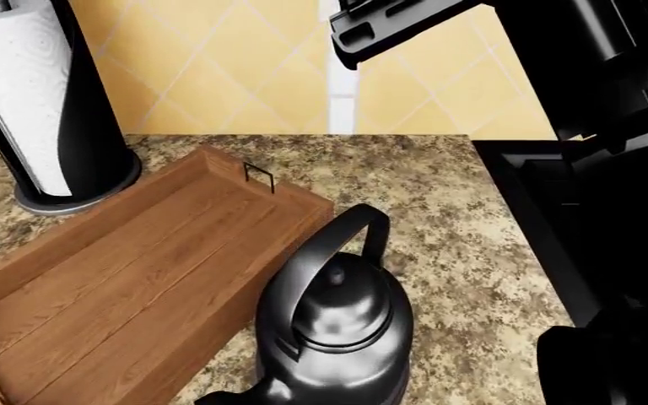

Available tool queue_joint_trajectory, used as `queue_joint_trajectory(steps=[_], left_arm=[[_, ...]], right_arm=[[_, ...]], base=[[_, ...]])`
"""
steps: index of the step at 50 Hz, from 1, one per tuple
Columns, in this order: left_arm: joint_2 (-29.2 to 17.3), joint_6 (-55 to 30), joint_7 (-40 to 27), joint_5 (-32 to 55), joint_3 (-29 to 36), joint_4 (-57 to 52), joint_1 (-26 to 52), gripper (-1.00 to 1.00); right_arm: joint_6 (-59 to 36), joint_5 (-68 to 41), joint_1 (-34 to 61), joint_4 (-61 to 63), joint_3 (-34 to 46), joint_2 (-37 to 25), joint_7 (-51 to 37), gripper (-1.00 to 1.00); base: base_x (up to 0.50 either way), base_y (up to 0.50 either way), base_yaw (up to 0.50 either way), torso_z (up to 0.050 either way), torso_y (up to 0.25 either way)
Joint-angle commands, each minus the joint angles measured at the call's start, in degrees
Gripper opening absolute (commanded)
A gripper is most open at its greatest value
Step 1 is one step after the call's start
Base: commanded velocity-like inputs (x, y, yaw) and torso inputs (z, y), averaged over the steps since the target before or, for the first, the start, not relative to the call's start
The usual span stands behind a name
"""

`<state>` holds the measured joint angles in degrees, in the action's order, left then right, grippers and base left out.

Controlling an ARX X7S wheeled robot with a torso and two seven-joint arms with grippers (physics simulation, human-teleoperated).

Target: Pick the kettle from the counter and place it on the tray. Then pick the mug from the cabinet and place it on the tray. Then close the cabinet doors.

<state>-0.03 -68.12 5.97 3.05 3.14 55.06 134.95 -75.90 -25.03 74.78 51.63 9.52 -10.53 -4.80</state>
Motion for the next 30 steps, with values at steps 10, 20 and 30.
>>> queue_joint_trajectory(steps=[10,20,30], left_arm=[[0.01,0.28,-0.16,0.88,1.09,0.72,0.05,1.0],[0.01,3.51,-2.28,4.87,3.4,5.68,0.05,1.0],[0.01,9.37,-7.77,8.97,6.39,10.35,0.05,1.0]], right_arm=[[0.25,-1.13,-0.48,0.54,-0.4,-0.4,-0.72,1.0],[0.5,-1.92,-2.06,1.47,-1.62,-0.95,-0.89,1.0],[2.34,-2.14,-4.03,1.2,-1.68,-1.69,-0.9,1.0]], base=[[0.0,0.0,0.0,0.0,0.0],[0.0,0.0,0.0,0.0,0.0],[0.0,0.0,0.0,0.0,0.0]])
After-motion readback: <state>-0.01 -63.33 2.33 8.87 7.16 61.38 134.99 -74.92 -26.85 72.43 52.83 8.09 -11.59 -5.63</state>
